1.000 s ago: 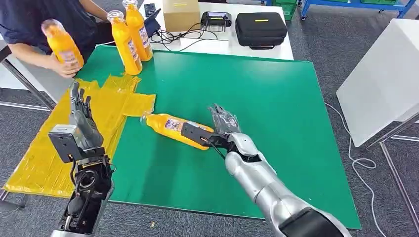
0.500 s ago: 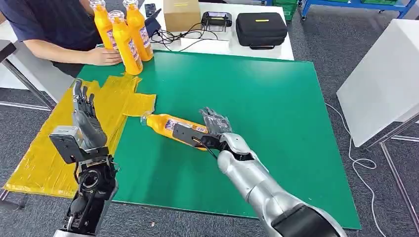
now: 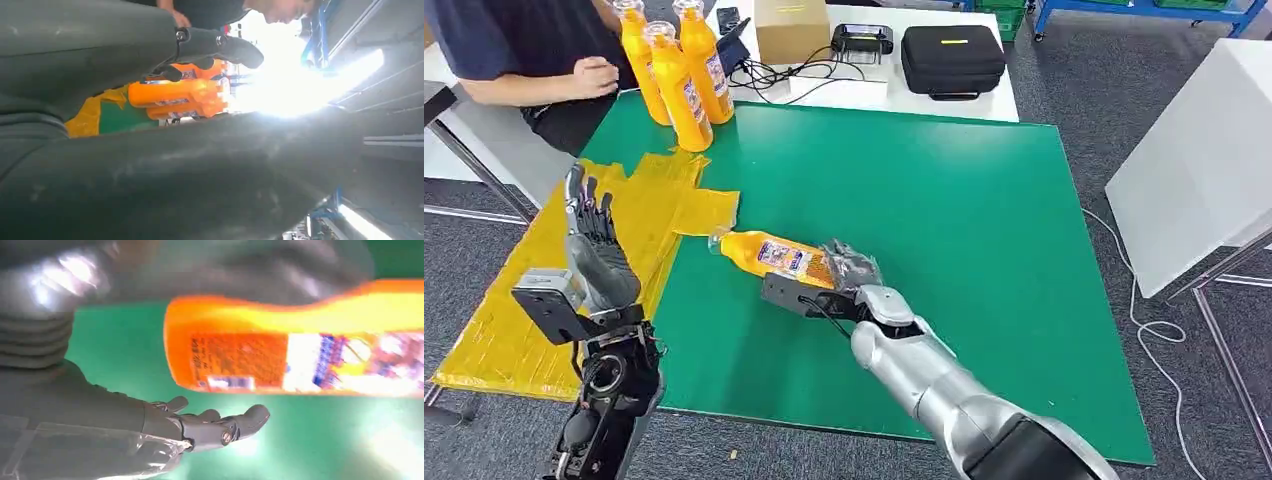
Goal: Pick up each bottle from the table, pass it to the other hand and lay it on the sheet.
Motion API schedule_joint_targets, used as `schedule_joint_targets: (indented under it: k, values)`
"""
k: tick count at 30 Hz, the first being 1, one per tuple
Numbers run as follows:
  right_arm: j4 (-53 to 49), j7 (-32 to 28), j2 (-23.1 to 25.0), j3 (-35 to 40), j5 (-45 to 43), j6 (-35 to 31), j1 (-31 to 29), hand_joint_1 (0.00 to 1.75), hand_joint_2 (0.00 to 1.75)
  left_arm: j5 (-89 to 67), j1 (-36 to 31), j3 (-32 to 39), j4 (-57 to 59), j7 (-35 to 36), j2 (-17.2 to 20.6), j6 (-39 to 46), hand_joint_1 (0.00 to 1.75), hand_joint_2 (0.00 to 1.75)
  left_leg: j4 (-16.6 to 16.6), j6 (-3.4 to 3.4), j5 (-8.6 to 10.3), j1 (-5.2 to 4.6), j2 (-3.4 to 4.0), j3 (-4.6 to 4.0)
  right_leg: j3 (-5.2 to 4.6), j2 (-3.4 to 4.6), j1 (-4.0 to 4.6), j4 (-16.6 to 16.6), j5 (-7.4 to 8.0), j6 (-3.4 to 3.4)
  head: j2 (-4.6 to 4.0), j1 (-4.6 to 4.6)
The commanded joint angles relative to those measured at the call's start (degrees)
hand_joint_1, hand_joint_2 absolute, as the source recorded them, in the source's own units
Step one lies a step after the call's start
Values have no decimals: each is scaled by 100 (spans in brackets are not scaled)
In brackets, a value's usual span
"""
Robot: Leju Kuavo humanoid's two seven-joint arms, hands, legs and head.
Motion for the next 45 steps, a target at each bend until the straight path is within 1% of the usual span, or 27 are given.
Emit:
schedule_joint_targets:
  k: [1, 9, 10, 11, 15, 16, 19, 21, 22, 23, 25, 28, 30, 31, 32, 33, 34, 35, 36, 37, 38, 39, 40, 41, 42, 44, 45]
  values:
    - [860, 161, -93, 463, 239, -52, -272, 0, 175, 34, 28, -275, -50, 16, 55, -39, 0, 0, -2, -8, -6, 3, -4, 17, 23, 5, 2, -6, -7, -5, 0, -2]
    - [855, 161, -83, 460, 237, -42, -285, 0, 175, 34, 21, -272, -51, 15, 59, -39, 0, 0, -1, -13, -9, 6, -4, 26, 32, 8, 5, -6, -10, -9, 0, -2]
    - [855, 161, -83, 460, 237, -42, -285, 0, 175, 34, 21, -272, -51, 15, 59, -39, 0, 0, -2, -7, -3, 3, -3, 11, 15, 4, 3, -5, -4, -5, 0, -2]
    - [855, 161, -83, 460, 237, -42, -285, 0, 175, 34, 21, -272, -51, 15, 59, -39, 0, 0, -1, -12, -9, 8, -3, 24, 31, 9, 6, -8, -9, -8, 0, -2]
    - [855, 161, -83, 460, 237, -42, -285, 0, 175, 34, 21, -272, -51, 15, 59, -39, 0, 0, -1, -11, -8, 6, -6, 24, 31, 5, 5, -7, -10, -8, 2, -2]
    - [888, 311, -93, 515, 416, -1, -300, 0, 175, 79, 28, -280, -54, 7, 72, -81, 0, 0, -3, -6, -2, 2, -4, 11, 15, 3, 1, -5, -4, -4, 0, -2]
    - [991, 693, -135, 768, 936, 132, -299, 0, 175, 127, 71, -305, -144, -23, 64, -126, 0, 0, -2, -13, -11, 7, -3, 30, 37, 10, 5, -9, -11, -9, 0, -2]
    - [1050, 880, -147, 830, 1216, 255, -279, 0, 175, 140, 60, -317, -204, -15, 29, -132, 0, 0, -3, -6, -2, 4, -6, 11, 16, 1, 2, -7, -4, -4, 0, -2]
    - [1068, 900, -146, 826, 1245, 297, -269, 0, 175, 143, 57, -323, -218, -12, 25, -135, 0, 0, -2, -10, -7, 6, -8, 23, 30, 3, 4, -8, -9, -7, 2, -2]
    - [1088, 943, -151, 830, 1338, 373, -243, 0, 175, 144, 54, -325, -243, -9, 15, -123, 0, 0, -2, -6, -2, 3, -8, 11, 17, -1, 2, -6, -5, -4, 2, -2]
    - [1092, 934, -136, 818, 1394, 372, -233, 0, 175, 151, 50, -324, -262, -11, 37, -110, 0, 0, -2, -14, -11, 8, -10, 32, 42, 4, 6, -10, -13, -10, 0, -2]
    - [1071, 925, -64, 746, 1470, 335, -288, 0, 175, 202, 154, -257, -327, -38, 100, -40, 0, 0, -3, -7, -2, 3, -1, 11, 14, 5, 2, -6, -3, -5, 0, -2]
    - [791, 1061, -52, 967, 1675, 584, -355, 0, 175, 326, 430, -94, -458, -162, 209, 39, 0, 0, -3, -14, -12, 6, 7, 33, 35, 20, 4, -7, -10, -12, 0, -2]
    - [655, 1141, -52, 1079, 1746, 742, -357, 0, 175, 351, 518, -32, -514, -213, 220, 56, 0, 0, -3, -9, -6, 1, 15, 17, 16, 23, 1, -4, -2, -6, 0, 0]
    - [486, 1224, -52, 1146, 1782, 831, -327, 0, 175, 366, 613, 31, -580, -242, 232, 78, 0, 0, -2, -13, -12, 4, 23, 27, 24, 35, 3, -5, -5, -10, 2, -2]
    - [430, 1259, -52, 1151, 1786, 861, -318, 0, 0, 371, 646, 52, -596, -248, 243, 83, 0, 0, -3, -10, -9, 3, 19, 19, 18, 28, 2, -4, -3, -7, 0, -2]
    - [327, 1362, -52, 1133, 1861, 900, -290, 0, 0, 386, 707, 86, -620, -245, 262, 97, 0, 0, -2, -12, -12, 6, 22, 24, 22, 33, 5, -5, -6, -9, 0, -2]
    - [147, 1507, -117, 1152, 2171, 878, -258, 0, 0, 421, 792, 133, -659, -252, 278, 110, 0, 0, 1, -17, -18, 9, 20, 33, 33, 35, 7, -4, -12, -12, 0, 0]
    - [-118, 1570, -217, 1091, 2337, 912, -193, 0, 0, 428, 872, 173, -716, -261, 268, 122, 0, 0, -1, -11, -10, 6, 13, 20, 20, 23, 5, -4, -7, -8, 2, 0]
    - [-384, 1644, -323, 1025, 2539, 1008, -133, 0, 0, 423, 906, 190, -733, -266, 261, 115, 0, 0, -2, -15, -18, 8, 22, 35, 34, 36, 7, -7, -11, -11, 0, -2]
    - [-1034, 1676, -517, 794, 2761, 1065, 58, 0, 0, 426, 960, 209, -781, -247, 254, 72, 0, 0, 1, -17, -21, 9, 21, 37, 37, 37, 7, -5, -14, -13, 0, -2]
    - [-1682, 1668, -695, 611, 2977, 1244, 239, 0, 0, 408, 985, 223, -805, -238, 249, 56, 0, 0, -1, -9, -8, 7, 7, 16, 19, 15, 6, -6, -5, -6, 0, -2]
    - [-2410, 1600, -851, 354, 3089, 1490, 467, 0, 0, 411, 979, 218, -793, -212, 258, 10, 0, 0, -2, -11, -11, 9, 1, 24, 30, 12, 8, -10, -9, -7, 0, -2]
    - [-3257, 1371, -1007, 90, 3085, 1818, 721, 0, 0, 419, 948, 199, -750, -191, 288, -43, 0, 0, -2, -7, -4, 10, -7, 9, 16, 0, 9, -10, -4, -5, 0, 0]
    - [-3775, 1227, -1072, -90, 2913, 2084, 871, 0, 0, 428, 912, 173, -702, -176, 317, -87, 0, 0, 1, -8, -6, 10, -8, 10, 17, 0, 9, -9, -7, -5, 0, -2]
    - [-4505, 832, -1210, -242, 2191, 2881, 985, 0, 0, 506, 719, 92, -482, -115, 362, -206, 0, 0, 4, -8, -6, 9, -14, 5, 13, -4, 7, -4, -9, -6, 0, 0]
    - [-4723, 853, -1313, -194, 2103, 2890, 953, 0, 0, 516, 662, 75, -424, -112, 377, -203, 0, 0, 10, -11, -12, 11, -18, 11, 23, -5, 8, -1, -16, -8, 0, 0]
